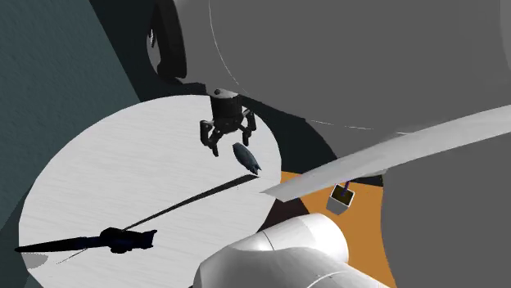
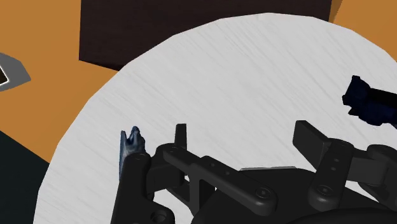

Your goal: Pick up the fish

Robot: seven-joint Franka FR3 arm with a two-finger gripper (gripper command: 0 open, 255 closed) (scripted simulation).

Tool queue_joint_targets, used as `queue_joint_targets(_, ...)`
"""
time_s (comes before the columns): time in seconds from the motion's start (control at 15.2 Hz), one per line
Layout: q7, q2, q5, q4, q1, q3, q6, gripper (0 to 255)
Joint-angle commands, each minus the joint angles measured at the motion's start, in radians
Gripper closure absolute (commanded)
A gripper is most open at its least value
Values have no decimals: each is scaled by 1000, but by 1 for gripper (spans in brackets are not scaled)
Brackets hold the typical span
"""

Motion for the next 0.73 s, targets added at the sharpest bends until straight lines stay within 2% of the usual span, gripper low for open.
queue_joint_targets(0.0, -31, 68, -9, -7, -7, -21, 79, 0)
queue_joint_targets(0.66, -179, 447, 18, 69, -20, -97, 391, 0)
